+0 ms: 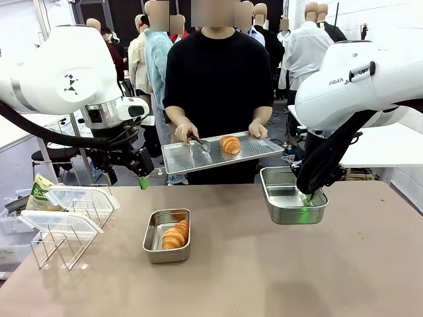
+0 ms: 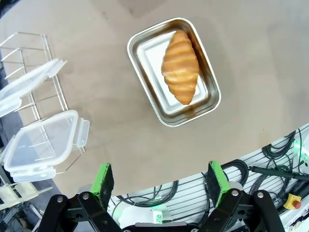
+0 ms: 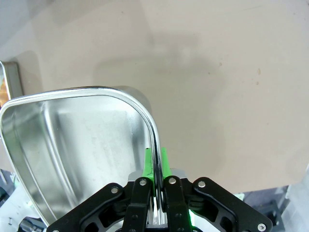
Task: Place the bread in airtight containers.
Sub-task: Once an object is inside an Airtight Container , place the container in the center of the table.
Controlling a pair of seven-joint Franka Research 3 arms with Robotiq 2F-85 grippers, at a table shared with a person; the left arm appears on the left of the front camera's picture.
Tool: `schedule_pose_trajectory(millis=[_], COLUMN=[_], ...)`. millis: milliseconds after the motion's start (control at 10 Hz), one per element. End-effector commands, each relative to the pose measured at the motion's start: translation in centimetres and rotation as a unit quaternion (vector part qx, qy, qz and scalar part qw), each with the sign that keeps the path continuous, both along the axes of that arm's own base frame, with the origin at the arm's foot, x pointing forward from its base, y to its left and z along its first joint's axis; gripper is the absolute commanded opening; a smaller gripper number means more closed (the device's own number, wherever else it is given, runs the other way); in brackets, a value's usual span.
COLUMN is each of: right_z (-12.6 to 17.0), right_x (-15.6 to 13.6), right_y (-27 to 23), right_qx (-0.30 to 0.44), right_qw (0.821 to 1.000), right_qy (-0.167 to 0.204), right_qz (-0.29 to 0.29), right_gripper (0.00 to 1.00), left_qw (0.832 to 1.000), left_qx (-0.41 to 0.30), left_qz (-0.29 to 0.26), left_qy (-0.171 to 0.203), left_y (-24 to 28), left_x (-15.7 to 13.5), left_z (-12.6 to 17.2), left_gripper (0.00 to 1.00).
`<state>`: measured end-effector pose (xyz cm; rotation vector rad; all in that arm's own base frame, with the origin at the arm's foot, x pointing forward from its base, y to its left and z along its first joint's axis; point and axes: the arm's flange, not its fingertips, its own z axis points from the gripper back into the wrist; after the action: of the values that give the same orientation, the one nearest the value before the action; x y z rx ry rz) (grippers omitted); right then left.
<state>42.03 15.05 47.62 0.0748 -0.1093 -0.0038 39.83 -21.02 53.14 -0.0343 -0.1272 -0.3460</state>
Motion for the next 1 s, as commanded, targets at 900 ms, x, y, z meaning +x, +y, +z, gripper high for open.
schedule_pose_trajectory(millis=[900], right_z=[0.10], right_x=[-0.03], right_y=[-0.04], right_qx=[0.001], right_qw=[1.000], right_qy=[-0.001], right_qz=[-0.001], right_gripper=[0.00], left_qw=[1.000], left_qx=[0.006], left_qz=[0.005], left_qy=[0.002], left_y=[0.06], left_x=[-0.04], left_z=[0.15], left_gripper=[1.00])
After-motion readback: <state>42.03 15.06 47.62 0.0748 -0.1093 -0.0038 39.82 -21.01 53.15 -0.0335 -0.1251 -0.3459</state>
